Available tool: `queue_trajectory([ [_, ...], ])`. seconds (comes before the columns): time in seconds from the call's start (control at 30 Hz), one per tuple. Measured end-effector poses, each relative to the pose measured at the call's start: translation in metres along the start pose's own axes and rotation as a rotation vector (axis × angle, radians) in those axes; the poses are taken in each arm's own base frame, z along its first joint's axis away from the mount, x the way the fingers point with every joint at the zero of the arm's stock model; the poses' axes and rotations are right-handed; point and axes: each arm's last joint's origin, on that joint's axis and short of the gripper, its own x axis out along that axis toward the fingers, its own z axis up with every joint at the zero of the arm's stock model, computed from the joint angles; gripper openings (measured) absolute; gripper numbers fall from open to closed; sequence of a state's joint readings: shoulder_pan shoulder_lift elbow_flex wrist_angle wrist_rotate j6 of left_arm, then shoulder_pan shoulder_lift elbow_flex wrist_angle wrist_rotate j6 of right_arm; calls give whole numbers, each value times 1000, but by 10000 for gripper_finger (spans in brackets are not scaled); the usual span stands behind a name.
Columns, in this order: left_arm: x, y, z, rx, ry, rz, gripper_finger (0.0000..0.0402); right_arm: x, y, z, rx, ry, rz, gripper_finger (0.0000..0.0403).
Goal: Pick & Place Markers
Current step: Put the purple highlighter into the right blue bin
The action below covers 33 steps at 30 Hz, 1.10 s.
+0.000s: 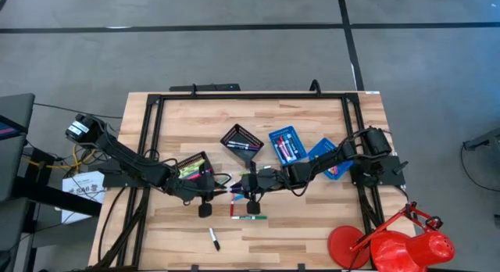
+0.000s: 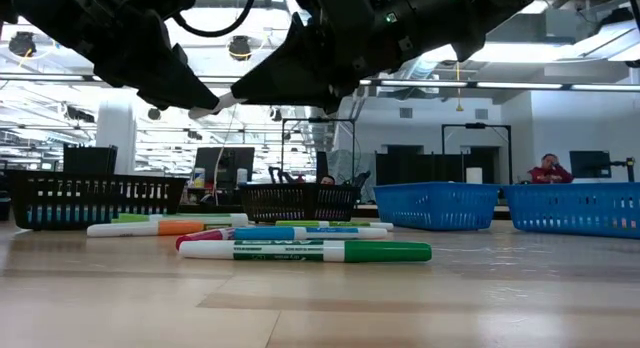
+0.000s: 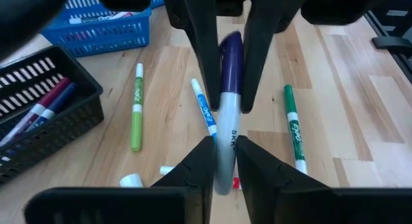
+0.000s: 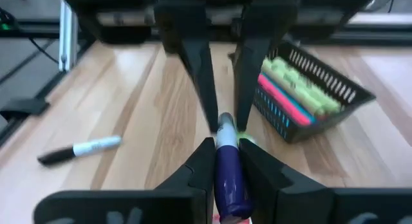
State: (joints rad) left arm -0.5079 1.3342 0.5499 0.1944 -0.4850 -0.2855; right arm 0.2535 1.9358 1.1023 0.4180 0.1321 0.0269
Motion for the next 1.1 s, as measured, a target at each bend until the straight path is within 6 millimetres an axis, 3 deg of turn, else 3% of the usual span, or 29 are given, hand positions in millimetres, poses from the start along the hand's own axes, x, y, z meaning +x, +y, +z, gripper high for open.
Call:
queue_trajectory([
  [0.2, 0, 2, 1, -5, -22, 53, 96, 0, -2, -10, -9, 99, -6, 49],
  [0.33, 0, 3, 1, -5, -32, 90, 115, -12, -9, -7, 34, 183, -70, 49],
  [0.47, 0, 3, 1, -6, -31, 89, 124, -47, -16, 12, 94, 257, -235, 49],
  [0.6, 0, 3, 1, -5, -31, 89, 123, -100, -16, 33, 145, 312, -391, 49],
  [0.7, 0, 3, 1, -6, -30, 88, 121, -142, -12, 35, 167, 363, -570, 49],
  [0.8, 0, 3, 1, -9, -30, 87, 120, -179, -8, 22, 224, 411, -723, 49],
  [0.9, 0, 3, 1, -10, -30, 87, 120, -208, -6, -3, 328, 474, -829, 49],
  [1.1, 0, 3, 1, -9, -30, 87, 120, -245, -10, -55, 540, 531, -994, 49],
])
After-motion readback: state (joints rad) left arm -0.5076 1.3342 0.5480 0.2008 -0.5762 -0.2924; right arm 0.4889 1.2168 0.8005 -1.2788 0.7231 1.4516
